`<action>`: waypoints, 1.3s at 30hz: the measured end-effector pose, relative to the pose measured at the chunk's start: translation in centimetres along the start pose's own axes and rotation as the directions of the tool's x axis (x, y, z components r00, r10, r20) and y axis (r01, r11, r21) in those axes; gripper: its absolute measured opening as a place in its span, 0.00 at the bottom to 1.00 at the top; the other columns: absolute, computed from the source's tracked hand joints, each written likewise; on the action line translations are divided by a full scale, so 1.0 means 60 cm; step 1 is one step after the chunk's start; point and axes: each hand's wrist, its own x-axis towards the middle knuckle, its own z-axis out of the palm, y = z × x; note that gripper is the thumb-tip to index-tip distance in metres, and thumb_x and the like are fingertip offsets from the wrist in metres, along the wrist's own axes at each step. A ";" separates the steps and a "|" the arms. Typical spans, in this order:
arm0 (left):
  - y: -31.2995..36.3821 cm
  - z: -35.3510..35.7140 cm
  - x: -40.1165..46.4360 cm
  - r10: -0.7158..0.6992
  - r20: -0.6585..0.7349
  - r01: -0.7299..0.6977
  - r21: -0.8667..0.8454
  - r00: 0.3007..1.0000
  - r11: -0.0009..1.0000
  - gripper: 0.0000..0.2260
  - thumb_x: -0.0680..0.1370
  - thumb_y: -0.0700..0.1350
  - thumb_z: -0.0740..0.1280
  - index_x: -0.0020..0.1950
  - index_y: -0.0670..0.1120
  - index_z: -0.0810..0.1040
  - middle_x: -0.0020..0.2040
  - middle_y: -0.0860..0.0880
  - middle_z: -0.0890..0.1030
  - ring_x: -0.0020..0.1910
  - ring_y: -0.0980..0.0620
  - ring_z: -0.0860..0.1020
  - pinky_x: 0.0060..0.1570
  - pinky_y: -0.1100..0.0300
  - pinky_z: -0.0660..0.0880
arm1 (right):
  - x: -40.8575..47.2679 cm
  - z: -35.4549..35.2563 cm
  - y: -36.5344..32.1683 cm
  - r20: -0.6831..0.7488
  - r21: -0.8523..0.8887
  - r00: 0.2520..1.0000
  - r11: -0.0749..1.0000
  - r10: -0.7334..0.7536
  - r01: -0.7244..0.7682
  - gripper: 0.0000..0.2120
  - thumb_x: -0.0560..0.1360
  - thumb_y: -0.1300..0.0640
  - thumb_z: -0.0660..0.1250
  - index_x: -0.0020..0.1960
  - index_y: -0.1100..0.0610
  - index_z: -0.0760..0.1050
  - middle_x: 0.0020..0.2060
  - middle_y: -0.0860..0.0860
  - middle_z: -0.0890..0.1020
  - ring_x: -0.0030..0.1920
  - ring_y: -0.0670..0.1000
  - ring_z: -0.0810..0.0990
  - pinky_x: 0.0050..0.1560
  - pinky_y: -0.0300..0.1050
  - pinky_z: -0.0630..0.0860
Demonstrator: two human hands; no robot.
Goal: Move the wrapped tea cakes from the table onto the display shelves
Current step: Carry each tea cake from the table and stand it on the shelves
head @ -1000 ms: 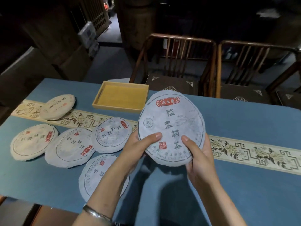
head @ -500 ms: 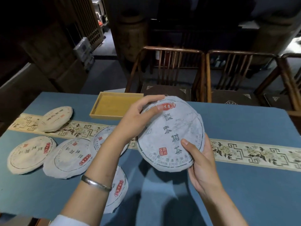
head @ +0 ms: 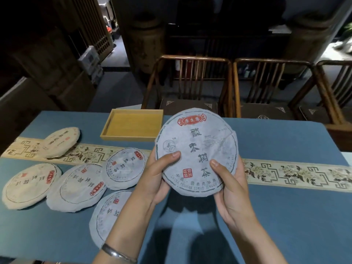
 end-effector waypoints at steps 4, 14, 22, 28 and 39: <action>-0.021 0.004 -0.010 0.219 -0.078 -0.213 0.079 0.973 0.974 0.39 0.70 0.30 0.69 0.76 0.54 0.63 0.68 0.47 0.77 0.67 0.45 0.76 0.56 0.51 0.79 | -0.003 0.019 0.013 -0.019 -0.016 1.000 1.000 -0.012 0.011 0.28 0.73 0.68 0.66 0.72 0.56 0.69 0.65 0.57 0.79 0.67 0.58 0.77 0.65 0.58 0.74; 0.045 -0.016 -0.070 0.487 -0.349 -0.480 0.113 0.801 0.870 0.37 0.69 0.30 0.68 0.74 0.57 0.68 0.64 0.52 0.80 0.63 0.49 0.79 0.51 0.54 0.80 | 0.040 0.041 -0.023 0.091 -0.689 0.977 0.720 0.194 -0.079 0.29 0.70 0.30 0.61 0.68 0.40 0.68 0.65 0.44 0.77 0.63 0.47 0.78 0.67 0.57 0.73; 0.041 0.038 -0.195 0.630 -0.453 -0.612 0.209 0.631 0.763 0.35 0.69 0.30 0.67 0.75 0.50 0.66 0.68 0.41 0.76 0.66 0.38 0.76 0.61 0.36 0.74 | -0.009 0.122 -0.012 0.642 -0.410 0.760 0.883 0.101 0.229 0.31 0.72 0.55 0.72 0.68 0.36 0.64 0.60 0.28 0.76 0.63 0.34 0.75 0.55 0.32 0.77; 0.046 0.084 -0.344 0.776 -0.437 -0.652 0.430 0.455 0.625 0.31 0.70 0.31 0.66 0.69 0.56 0.71 0.62 0.50 0.82 0.61 0.47 0.80 0.49 0.52 0.80 | -0.105 0.160 0.000 0.771 -0.331 0.594 0.941 0.230 0.065 0.37 0.68 0.49 0.76 0.73 0.45 0.64 0.67 0.47 0.76 0.67 0.49 0.76 0.63 0.55 0.77; 0.073 0.138 -0.748 0.882 -0.471 -0.381 0.817 -0.008 0.432 0.37 0.68 0.55 0.74 0.72 0.67 0.60 0.66 0.51 0.79 0.61 0.52 0.80 0.47 0.60 0.80 | -0.413 0.298 0.053 0.907 -0.290 0.259 0.938 0.333 -0.192 0.34 0.69 0.57 0.76 0.71 0.52 0.68 0.64 0.54 0.79 0.64 0.55 0.79 0.63 0.65 0.76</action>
